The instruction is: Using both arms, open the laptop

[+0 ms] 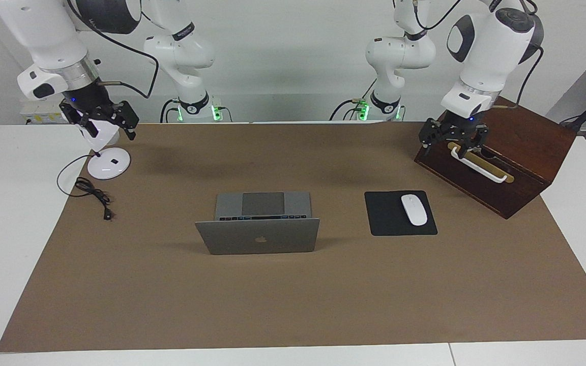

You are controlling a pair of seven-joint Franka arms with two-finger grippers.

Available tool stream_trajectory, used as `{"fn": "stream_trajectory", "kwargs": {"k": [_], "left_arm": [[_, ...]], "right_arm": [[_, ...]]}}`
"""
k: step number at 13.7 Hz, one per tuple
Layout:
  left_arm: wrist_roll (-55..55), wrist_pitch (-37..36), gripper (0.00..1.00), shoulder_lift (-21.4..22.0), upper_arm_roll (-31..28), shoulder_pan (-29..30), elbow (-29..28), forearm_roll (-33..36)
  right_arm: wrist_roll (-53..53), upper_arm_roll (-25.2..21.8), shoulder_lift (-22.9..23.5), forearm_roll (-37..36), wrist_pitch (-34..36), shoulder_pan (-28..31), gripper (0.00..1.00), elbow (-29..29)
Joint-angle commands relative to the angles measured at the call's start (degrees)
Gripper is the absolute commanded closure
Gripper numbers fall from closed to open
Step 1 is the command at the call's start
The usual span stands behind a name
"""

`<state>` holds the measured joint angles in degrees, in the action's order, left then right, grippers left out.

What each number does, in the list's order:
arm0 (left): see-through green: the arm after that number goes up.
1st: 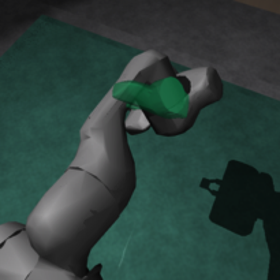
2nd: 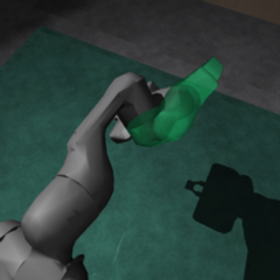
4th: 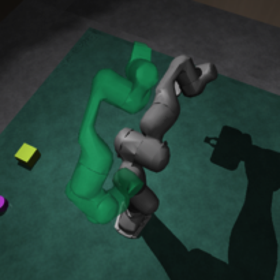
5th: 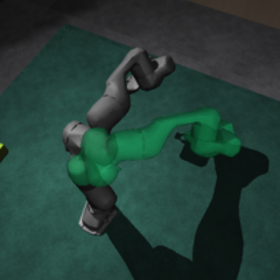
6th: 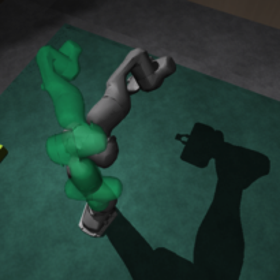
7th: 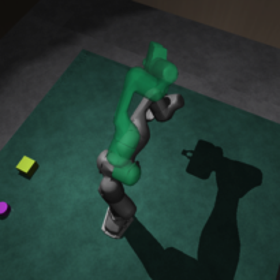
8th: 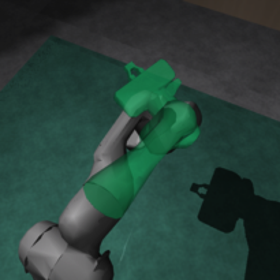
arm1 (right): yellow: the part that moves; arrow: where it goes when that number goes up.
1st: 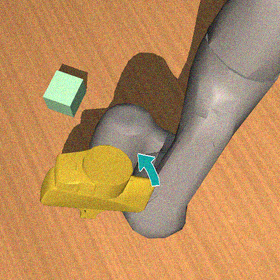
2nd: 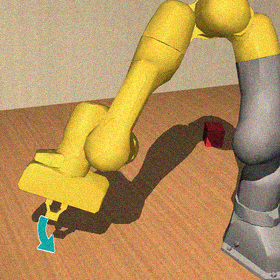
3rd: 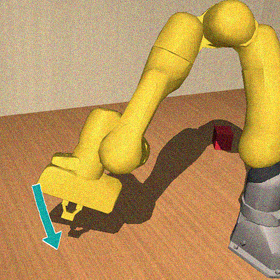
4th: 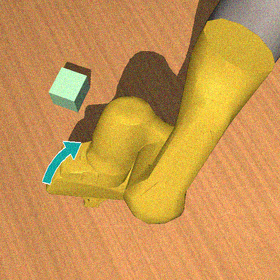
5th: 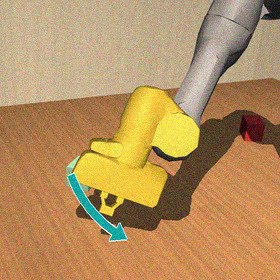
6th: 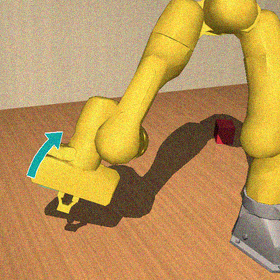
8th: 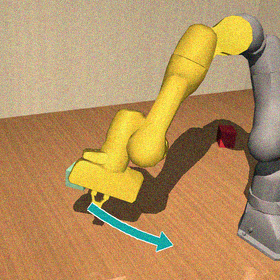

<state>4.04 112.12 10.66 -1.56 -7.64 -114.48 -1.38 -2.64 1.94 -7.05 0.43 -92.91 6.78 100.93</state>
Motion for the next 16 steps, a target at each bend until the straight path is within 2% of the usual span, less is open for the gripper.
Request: {"fn": "stream_trajectory", "kwargs": {"k": [1,3,9,12,16], "left_arm": [[0.1,-3.0,0.0,-0.3,0.6,1.7,2.7,0.7],[0.2,-5.9,0.0,-1.6,0.7,3.6,6.1,0.3],[0.2,-15.7,0.0,-6.5,0.6,3.9,17.7,0.1],[0.2,-17.7,0.0,-9.1,0.6,4.4,20.0,0.2],[0.2,-17.3,0.0,-9.1,0.6,4.4,18.4,0.6]], "right_arm": [[1.0,0.3,-0.7,0.1,1.3,0.1,0.0,0.5],[0.9,0.3,-0.7,0.3,1.9,-0.3,0.0,0.2],[1.0,0.3,-0.8,0.4,2.4,-0.3,0.0,0.4],[1.0,0.3,-0.8,0.4,2.6,-0.3,0.0,0.4],[1.0,0.3,-0.8,0.4,2.5,-0.4,0.0,0.4]]}}
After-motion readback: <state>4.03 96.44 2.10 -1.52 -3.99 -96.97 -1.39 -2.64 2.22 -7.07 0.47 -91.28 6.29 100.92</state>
